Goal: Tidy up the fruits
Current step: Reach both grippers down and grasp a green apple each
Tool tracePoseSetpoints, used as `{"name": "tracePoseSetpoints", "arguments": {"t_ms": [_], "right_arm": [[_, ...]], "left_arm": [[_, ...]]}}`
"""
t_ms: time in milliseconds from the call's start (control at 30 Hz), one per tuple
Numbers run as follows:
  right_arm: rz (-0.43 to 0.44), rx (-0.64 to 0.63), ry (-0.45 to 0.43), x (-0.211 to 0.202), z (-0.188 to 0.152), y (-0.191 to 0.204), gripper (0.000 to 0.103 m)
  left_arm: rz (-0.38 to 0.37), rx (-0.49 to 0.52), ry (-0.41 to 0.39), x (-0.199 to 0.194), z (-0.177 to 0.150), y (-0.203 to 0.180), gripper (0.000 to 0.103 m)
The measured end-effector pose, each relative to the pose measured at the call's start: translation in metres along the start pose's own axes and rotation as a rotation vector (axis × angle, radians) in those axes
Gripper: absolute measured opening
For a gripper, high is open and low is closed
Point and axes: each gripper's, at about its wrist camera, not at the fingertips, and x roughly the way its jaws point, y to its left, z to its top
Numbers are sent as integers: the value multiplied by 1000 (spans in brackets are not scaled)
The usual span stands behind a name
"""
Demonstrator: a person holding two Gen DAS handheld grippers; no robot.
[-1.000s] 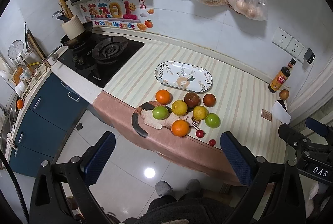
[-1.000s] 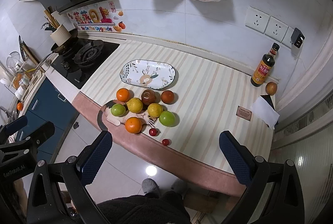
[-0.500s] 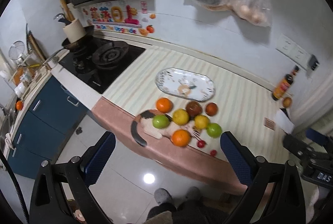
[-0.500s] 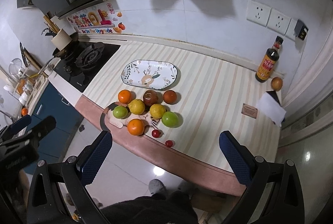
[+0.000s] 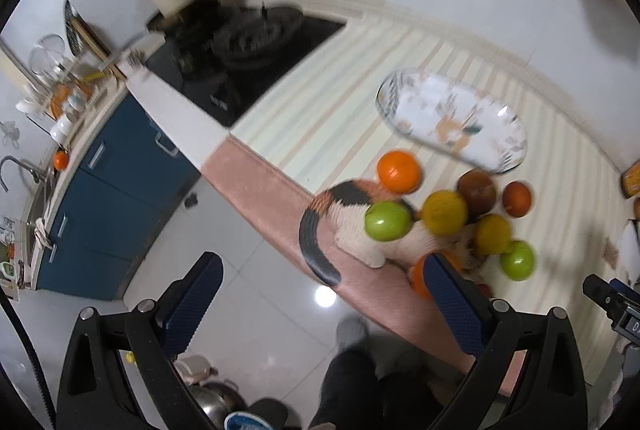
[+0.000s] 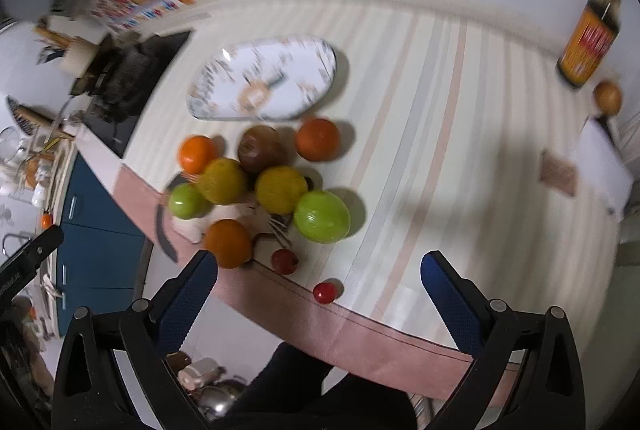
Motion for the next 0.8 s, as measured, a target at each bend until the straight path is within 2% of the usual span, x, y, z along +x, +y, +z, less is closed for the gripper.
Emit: {"name": "tracePoseSetpoints", "arguments": {"t_ms": [100, 200, 233, 433, 600, 633, 667, 700, 800], "right_arm": [[-2, 18, 38, 37, 8, 0, 99], [-23, 44, 77, 71, 15, 0, 87], [-25, 60, 94, 81, 17, 0, 83], [-69, 104, 151, 120, 25, 5, 77], [-112, 116, 178, 143, 29, 10, 66], [-113, 114, 168, 144, 29, 12, 66], [-120, 108, 161, 144, 30, 13, 66], [-136, 104, 167, 145, 29, 14, 65], [-173, 102, 197, 145, 26, 12, 65]], "left_arm": [[-52, 18, 71, 43, 10, 2, 100], [-110, 59, 157, 87, 21, -1, 87], [-132, 79, 186, 101, 24, -4, 86], [-238, 228, 295, 157, 34, -31, 84], [-300, 297, 338, 181, 36, -49, 83], [-307, 309, 337, 183, 36, -52, 80], [-315, 322, 339, 186, 36, -56, 66], [-343, 324, 352, 190, 35, -59, 58], [-362, 323, 332, 191, 37, -62, 58]]}}
